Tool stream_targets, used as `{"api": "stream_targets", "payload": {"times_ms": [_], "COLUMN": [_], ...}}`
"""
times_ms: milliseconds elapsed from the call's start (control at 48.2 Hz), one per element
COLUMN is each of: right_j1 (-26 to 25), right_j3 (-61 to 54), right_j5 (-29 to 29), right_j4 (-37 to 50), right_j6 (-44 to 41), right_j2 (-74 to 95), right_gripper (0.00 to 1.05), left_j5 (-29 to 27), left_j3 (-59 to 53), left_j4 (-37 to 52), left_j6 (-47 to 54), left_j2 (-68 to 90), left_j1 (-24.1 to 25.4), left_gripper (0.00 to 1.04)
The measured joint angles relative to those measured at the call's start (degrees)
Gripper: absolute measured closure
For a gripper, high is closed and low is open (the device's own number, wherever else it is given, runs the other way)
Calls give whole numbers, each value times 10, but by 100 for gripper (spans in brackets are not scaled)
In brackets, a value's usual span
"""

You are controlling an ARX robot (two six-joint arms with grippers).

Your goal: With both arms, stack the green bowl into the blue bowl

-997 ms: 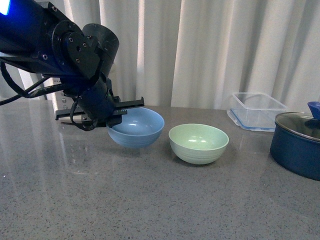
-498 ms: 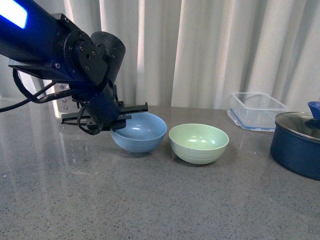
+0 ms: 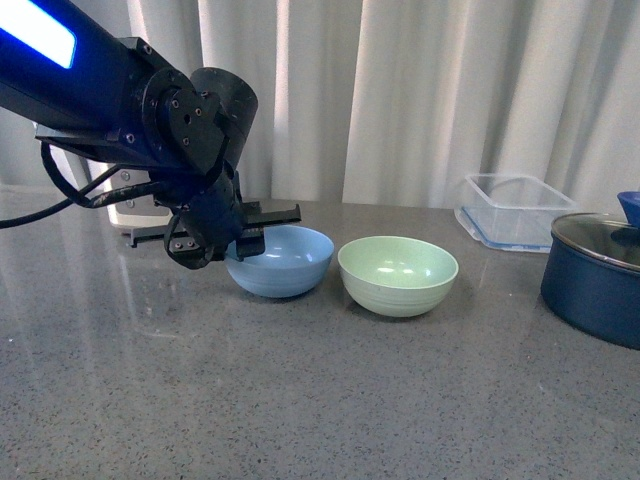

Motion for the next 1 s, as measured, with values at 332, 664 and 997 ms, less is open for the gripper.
{"api": "stream_targets", "payload": {"times_ms": [332, 664, 997], "right_j1": [0, 0, 0], "right_j3": [0, 0, 0], "right_j5": [0, 0, 0], "right_j4": [0, 0, 0], "right_j6": [0, 0, 0], "right_j2": [0, 0, 0], "right_gripper": [10, 10, 10], "left_j5": [3, -54, 25], "left_j3": [-58, -332, -552], "left_j4": [33, 147, 533], "left_j6": [-1, 61, 160], "left_j2": [-62, -308, -369], "left_j1": [0, -15, 7], "left_gripper": [35, 7, 38]}}
